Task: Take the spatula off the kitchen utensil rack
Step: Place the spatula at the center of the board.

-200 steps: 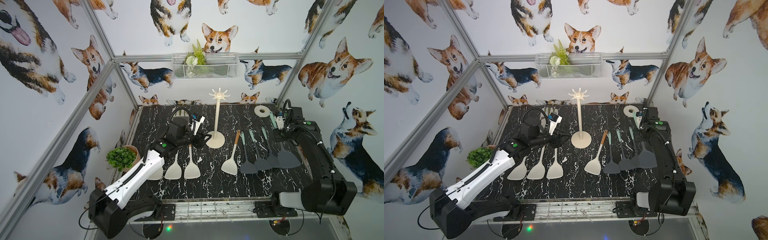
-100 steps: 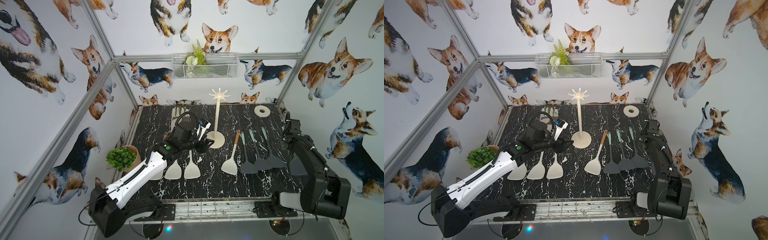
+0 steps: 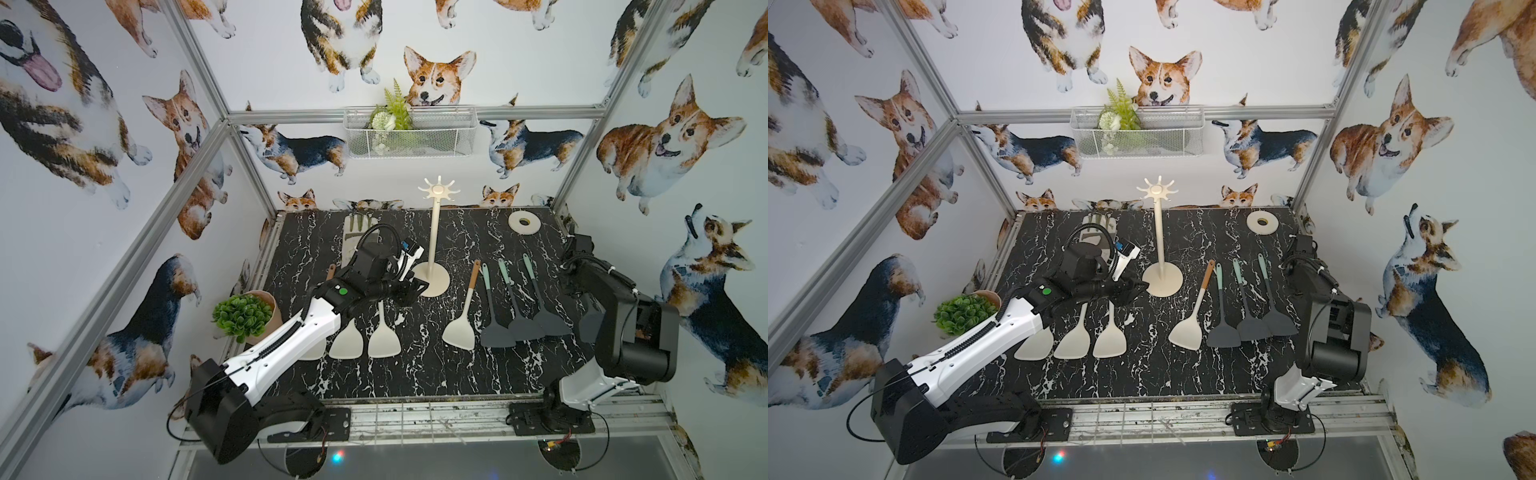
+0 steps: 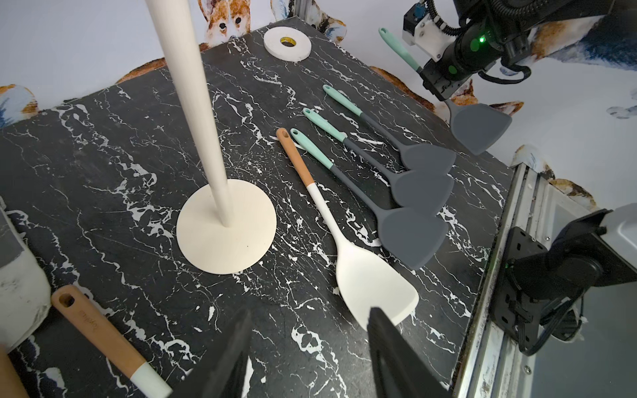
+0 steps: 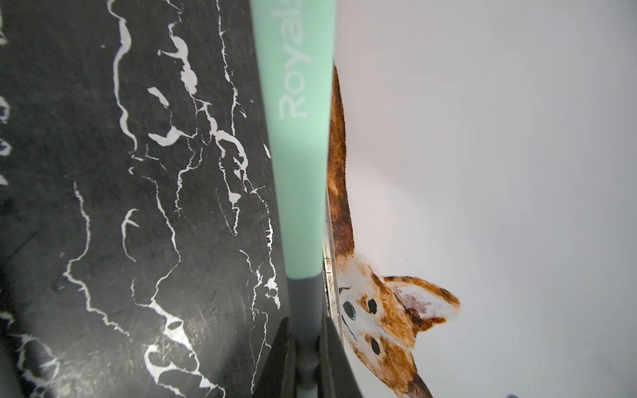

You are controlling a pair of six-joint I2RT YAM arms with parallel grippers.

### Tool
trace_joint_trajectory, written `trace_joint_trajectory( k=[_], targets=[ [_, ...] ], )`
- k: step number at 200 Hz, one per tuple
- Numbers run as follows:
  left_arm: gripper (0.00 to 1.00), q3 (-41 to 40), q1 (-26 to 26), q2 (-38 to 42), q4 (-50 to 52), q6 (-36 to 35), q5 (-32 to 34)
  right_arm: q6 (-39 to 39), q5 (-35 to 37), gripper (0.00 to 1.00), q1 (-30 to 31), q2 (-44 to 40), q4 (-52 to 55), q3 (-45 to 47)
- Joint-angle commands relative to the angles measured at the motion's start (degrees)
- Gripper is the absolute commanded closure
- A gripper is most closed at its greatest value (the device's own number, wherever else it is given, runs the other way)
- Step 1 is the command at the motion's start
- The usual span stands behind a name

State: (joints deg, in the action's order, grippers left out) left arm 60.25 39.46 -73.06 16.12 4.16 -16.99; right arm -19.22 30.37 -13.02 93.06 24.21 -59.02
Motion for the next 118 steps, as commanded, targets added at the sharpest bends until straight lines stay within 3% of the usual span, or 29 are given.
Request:
trace_joint_trajectory(
  k=[1, 46, 118],
  targets=[
    [0.43, 0.13, -0.39, -0.5, -1.36, 0.3, -1.37, 1.45, -2.55, 1.0, -1.73, 1.3, -1.53, -0.64],
    [0.43, 0.13, -0.53, -1.21, -1.54, 0.15, -1.55, 2.13, -10.48, 1.0, -3.77, 5.19, 0.57, -2.42],
    [0.43, 0.49, -0.62, -2.35, -1.52, 0.05, -1.9, 4.87, -16.19, 1.0, -3.77, 13.31, 5.81, -8.15]
  ],
)
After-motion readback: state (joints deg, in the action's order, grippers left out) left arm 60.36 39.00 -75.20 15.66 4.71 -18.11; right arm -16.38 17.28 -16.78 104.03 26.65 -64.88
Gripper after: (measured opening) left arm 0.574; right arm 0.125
